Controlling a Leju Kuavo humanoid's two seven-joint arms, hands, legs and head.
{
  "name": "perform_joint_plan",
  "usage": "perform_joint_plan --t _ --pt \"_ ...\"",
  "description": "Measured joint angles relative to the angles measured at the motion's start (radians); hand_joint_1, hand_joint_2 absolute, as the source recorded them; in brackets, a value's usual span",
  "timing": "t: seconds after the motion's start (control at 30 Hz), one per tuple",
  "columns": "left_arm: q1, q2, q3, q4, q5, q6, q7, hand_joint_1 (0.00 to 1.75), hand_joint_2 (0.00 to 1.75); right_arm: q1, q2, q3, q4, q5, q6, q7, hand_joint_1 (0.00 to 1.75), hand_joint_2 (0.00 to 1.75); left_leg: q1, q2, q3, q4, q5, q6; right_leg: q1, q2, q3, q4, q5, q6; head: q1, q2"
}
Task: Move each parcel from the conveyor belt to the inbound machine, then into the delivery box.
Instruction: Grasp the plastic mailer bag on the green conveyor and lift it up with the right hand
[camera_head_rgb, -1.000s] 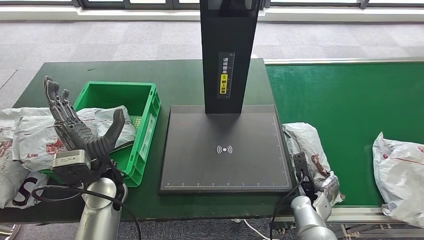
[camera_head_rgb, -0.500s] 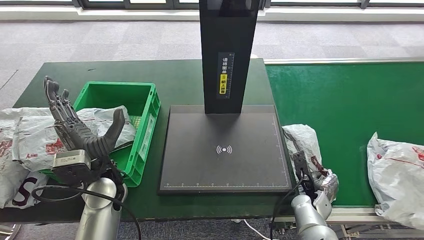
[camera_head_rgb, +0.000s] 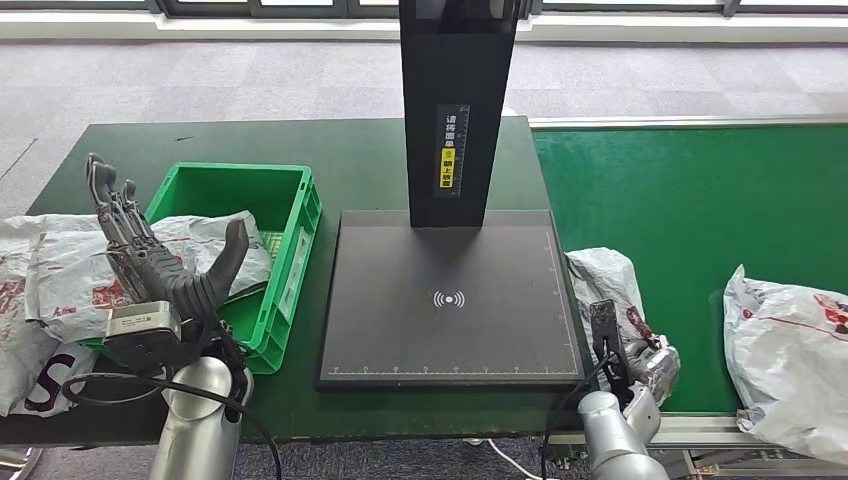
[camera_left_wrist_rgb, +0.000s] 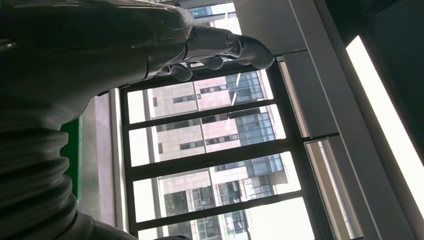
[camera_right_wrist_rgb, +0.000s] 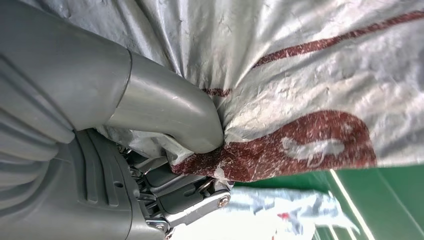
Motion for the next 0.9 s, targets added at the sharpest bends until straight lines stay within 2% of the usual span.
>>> perform_joint_plan --t 0.2,0.43,0.57,0.73,0.9 --pt "0.008 0.000 0.000 -0.005 -0.019 -0.010 0.001 0.00 1.75 0.072 0.052 0.055 -0.204 -0.138 -0.019 -0.096 1.75 1.75 0.000 -0.001 -0.001 0.000 0.000 0.000 0.000 0.000 -0.001 0.000 0.000 0.000 0.000 0.000" --pt "0.009 0.000 0.003 -0.009 -0.032 -0.021 0.001 0.00 1.75 0.157 0.091 0.137 -0.444 -0.207 -0.021 -0.109 1.75 1.75 0.000 -0.001 -0.002 0.000 0.000 0.000 0.000 0.000 -0.001 0.000 -0.001 0.000 0.000 0.000" --pt "0.009 -0.001 0.003 -0.011 -0.034 -0.023 0.001 0.00 1.75 0.189 0.108 0.163 -0.532 -0.216 -0.021 -0.122 1.75 1.75 0.000 -0.001 -0.002 0.000 0.000 0.000 0.000 -0.001 -0.001 0.000 -0.001 0.000 0.000 0.000" --pt "0.010 -0.004 0.014 -0.011 -0.033 -0.028 0.001 0.00 1.75 0.230 0.135 0.180 -0.656 -0.275 -0.021 -0.177 1.75 1.75 0.000 -0.001 -0.002 0.000 0.000 0.000 0.000 -0.001 -0.002 0.000 -0.001 0.000 0.000 0.000" --pt "0.010 -0.006 0.028 -0.011 -0.031 -0.030 0.001 0.00 1.75 0.246 0.141 0.197 -0.749 -0.314 -0.020 -0.197 1.75 1.75 0.000 -0.001 -0.002 0.000 0.000 0.000 -0.001 0.000 -0.002 0.000 -0.001 0.000 0.000 0.000"
